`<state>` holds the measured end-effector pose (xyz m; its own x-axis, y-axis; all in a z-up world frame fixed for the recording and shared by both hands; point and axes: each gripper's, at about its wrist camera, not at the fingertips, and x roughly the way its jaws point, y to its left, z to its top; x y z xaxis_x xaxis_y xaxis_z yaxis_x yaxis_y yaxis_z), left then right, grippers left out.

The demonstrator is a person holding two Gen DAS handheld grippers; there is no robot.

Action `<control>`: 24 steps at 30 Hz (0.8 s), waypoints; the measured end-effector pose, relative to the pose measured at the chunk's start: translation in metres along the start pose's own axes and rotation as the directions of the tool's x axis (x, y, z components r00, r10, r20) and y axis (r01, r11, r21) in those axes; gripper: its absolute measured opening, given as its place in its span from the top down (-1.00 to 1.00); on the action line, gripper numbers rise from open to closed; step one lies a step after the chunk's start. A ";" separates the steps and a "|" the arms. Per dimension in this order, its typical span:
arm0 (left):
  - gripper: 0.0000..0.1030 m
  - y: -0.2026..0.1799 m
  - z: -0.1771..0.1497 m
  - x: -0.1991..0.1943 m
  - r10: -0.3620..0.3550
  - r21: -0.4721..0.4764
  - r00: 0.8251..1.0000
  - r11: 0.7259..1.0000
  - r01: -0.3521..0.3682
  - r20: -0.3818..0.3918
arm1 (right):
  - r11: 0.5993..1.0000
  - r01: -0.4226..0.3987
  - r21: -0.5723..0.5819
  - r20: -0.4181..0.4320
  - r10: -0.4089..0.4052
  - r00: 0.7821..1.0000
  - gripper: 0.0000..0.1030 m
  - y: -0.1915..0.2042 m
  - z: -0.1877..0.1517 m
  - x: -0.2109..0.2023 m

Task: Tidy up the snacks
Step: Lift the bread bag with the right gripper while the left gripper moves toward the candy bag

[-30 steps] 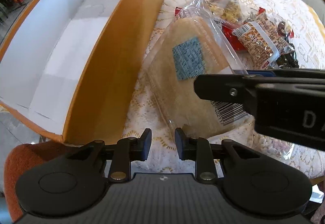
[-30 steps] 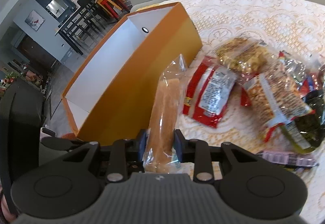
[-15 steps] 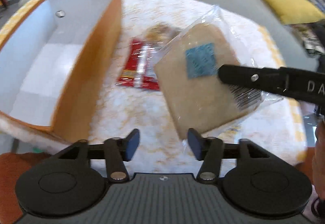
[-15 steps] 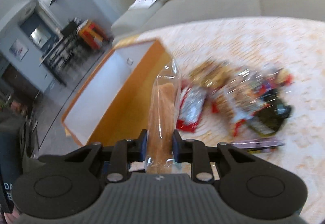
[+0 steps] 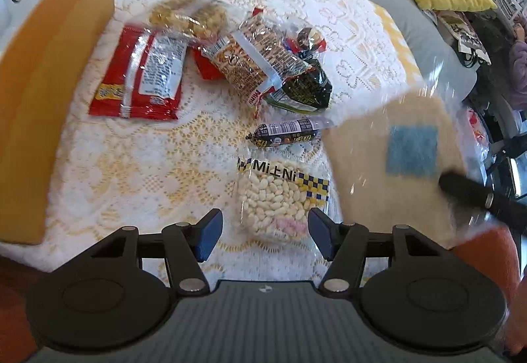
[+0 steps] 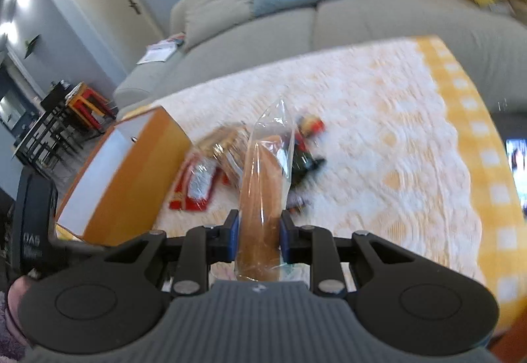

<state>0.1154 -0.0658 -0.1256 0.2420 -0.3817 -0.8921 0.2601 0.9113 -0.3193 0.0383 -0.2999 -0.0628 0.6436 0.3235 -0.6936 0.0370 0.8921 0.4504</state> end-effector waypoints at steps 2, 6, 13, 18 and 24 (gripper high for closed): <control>-0.37 0.002 0.003 0.009 0.005 -0.011 1.000 1.000 -0.005 -0.010 | 1.000 0.016 0.008 -0.024 -0.016 1.000 0.56 -0.002 -0.008 0.007; -0.37 0.004 0.005 0.021 0.029 -0.023 0.999 0.999 -0.029 -0.030 | 0.999 0.036 -0.025 -0.050 -0.037 0.998 0.56 -0.001 -0.017 0.016; -0.49 0.006 0.007 0.033 0.015 -0.043 0.999 0.999 -0.017 -0.050 | 0.999 0.037 -0.017 -0.090 -0.038 0.995 0.44 -0.015 -0.020 0.033; -0.37 -0.001 0.011 0.033 0.009 -0.014 0.999 1.000 -0.009 -0.035 | 0.999 0.046 -0.005 -0.097 -0.046 0.994 0.42 -0.025 -0.020 0.041; 0.24 -0.004 0.010 0.011 0.021 -0.031 1.000 0.999 -0.020 0.021 | 0.998 0.058 -0.028 -0.090 -0.061 0.994 0.41 -0.027 -0.019 0.045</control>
<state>0.1263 -0.0750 -0.1306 0.2665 -0.3658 -0.8917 0.2264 0.9230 -0.3110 0.0519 -0.3029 -0.1169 0.5690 0.2959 -0.7673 0.0527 0.9180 0.3931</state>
